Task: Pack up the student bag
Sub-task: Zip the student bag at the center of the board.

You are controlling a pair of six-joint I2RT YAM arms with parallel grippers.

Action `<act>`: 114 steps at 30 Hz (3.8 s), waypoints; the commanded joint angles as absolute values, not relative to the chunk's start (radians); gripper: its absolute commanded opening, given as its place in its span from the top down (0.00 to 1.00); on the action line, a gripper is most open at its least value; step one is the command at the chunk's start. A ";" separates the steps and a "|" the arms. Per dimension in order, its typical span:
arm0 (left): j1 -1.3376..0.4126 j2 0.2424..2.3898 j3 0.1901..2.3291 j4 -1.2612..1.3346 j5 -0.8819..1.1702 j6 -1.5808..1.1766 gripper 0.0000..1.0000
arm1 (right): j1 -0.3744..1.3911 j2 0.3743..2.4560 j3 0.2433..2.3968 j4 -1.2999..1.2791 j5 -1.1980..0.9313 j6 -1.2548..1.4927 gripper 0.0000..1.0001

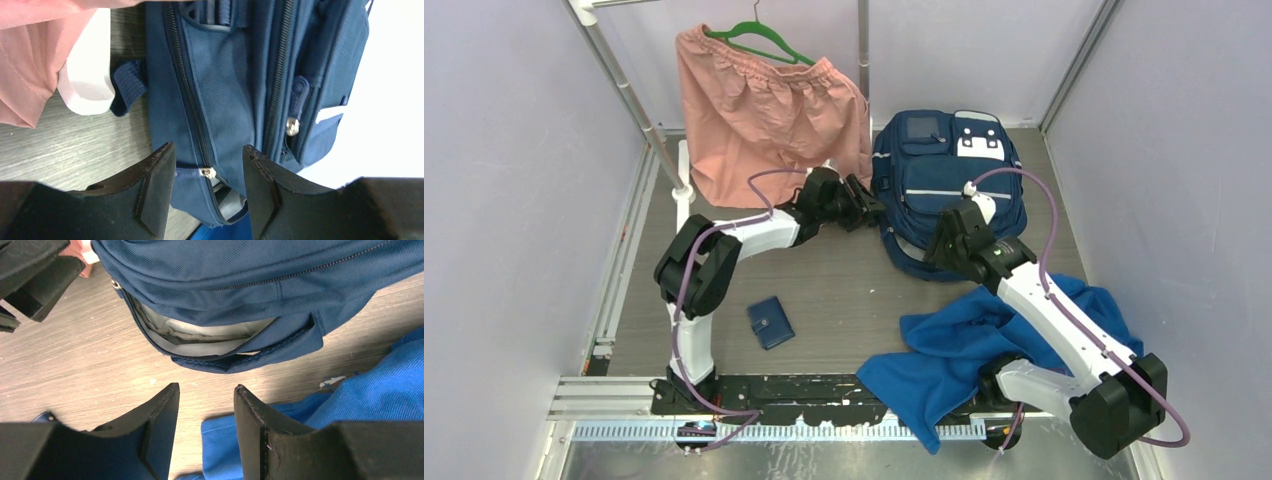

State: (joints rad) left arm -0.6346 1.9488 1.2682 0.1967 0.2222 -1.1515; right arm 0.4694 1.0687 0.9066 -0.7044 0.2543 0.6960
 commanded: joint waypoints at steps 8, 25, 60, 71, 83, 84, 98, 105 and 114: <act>-0.634 2.045 1.298 0.328 0.200 -1.320 0.50 | 0.470 1.059 0.927 -0.704 0.283 0.715 0.49; -0.642 1.956 1.137 0.494 0.121 -1.408 0.34 | 0.470 1.060 0.929 -0.708 0.252 0.719 0.49; -0.638 2.127 1.265 0.600 0.198 -1.433 1.00 | 0.471 1.045 0.959 -0.738 0.247 0.722 0.48; -0.650 2.065 1.171 0.625 0.257 -1.391 1.00 | 0.515 1.051 0.943 -0.710 0.245 0.787 0.49; -0.753 1.977 1.125 0.563 0.397 -1.265 1.00 | 0.760 1.133 0.875 -0.715 0.509 1.127 0.58; -0.753 1.974 1.116 0.590 0.411 -1.274 1.00 | 0.768 1.145 0.875 -0.716 0.518 1.142 0.57; -0.759 1.998 1.121 0.665 0.484 -1.328 1.00 | 0.793 1.264 0.810 -0.620 0.697 1.237 0.53; -0.759 2.010 1.127 0.682 0.506 -1.352 1.00 | 0.793 1.364 0.813 -0.552 0.744 1.262 0.56; -0.756 2.011 1.141 0.645 0.528 -1.327 1.00 | 0.791 1.384 0.805 -0.554 0.849 1.296 0.65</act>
